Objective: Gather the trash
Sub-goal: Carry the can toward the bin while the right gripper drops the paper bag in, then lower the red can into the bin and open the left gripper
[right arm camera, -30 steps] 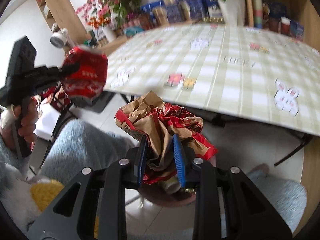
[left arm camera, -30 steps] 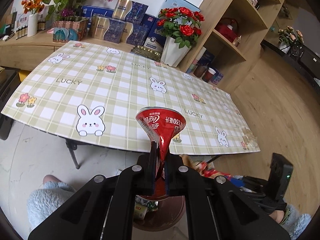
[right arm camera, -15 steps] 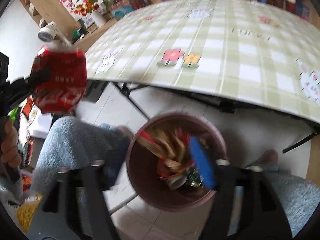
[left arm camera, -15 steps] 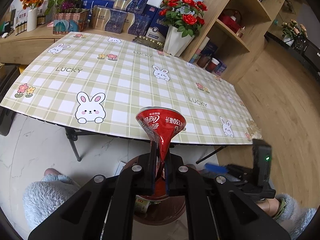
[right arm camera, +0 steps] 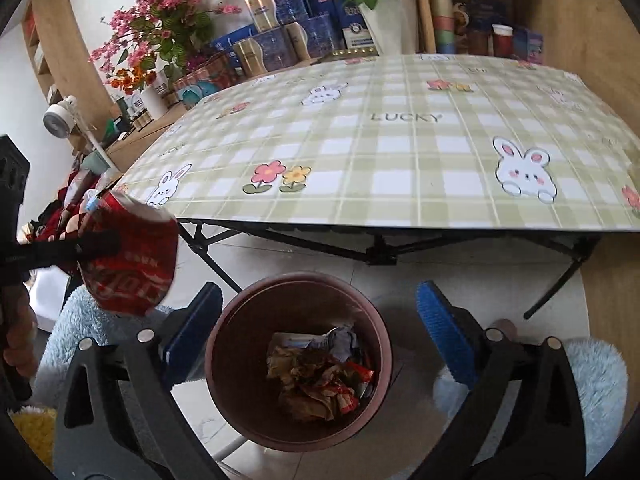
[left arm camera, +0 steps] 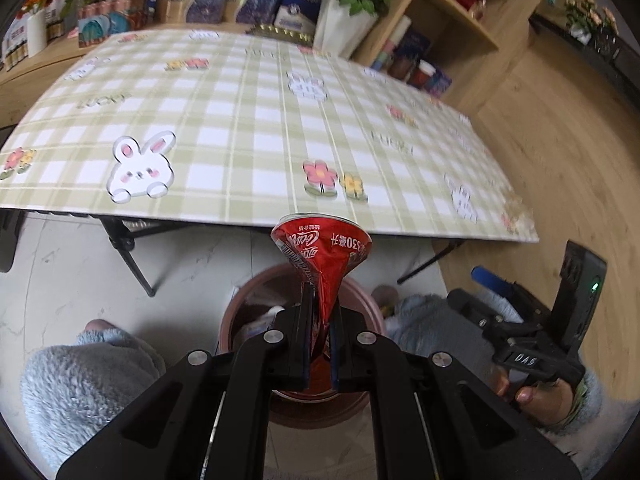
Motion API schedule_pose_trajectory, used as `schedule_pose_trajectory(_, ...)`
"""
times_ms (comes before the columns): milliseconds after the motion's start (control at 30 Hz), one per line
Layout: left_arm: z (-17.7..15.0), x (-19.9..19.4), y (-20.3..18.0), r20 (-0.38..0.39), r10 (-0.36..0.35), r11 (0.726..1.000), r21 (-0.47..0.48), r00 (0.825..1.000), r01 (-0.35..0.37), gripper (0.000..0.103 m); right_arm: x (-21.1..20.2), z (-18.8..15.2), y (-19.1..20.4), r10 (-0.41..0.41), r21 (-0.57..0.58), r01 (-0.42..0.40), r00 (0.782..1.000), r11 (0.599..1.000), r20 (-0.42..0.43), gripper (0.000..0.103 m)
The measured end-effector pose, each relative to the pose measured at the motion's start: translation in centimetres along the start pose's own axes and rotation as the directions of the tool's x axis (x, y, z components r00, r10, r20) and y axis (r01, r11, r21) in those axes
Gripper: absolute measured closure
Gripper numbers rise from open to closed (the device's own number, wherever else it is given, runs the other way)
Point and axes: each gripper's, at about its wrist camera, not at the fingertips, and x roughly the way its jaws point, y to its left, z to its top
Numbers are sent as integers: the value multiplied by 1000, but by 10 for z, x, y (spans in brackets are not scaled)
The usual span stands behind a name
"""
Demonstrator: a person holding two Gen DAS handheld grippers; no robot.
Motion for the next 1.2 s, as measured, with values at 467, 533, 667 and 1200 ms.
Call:
schedule_pose_trajectory(467,-4,72,-24,-151,113,983,163,982,-88,96,-2,0,-15,-36,68,34,999,997,22,7)
schedule_pose_trajectory(533,-4,79,-28,-156,119,980,175,981,-91,96,-2,-1,-18,-33,81,32,999,996,19,7)
schedule_pose_trajectory(667,-9,81,-35,-95,153,973,191,984,-133,55,1,-2,-23,-30,112,29,1000,993,3,7)
schedule_pose_trajectory(1200,-18,59,-8,58,312,949,37,948,-314,15,13,-2,-21,-39,110,43,999,993,-37,7)
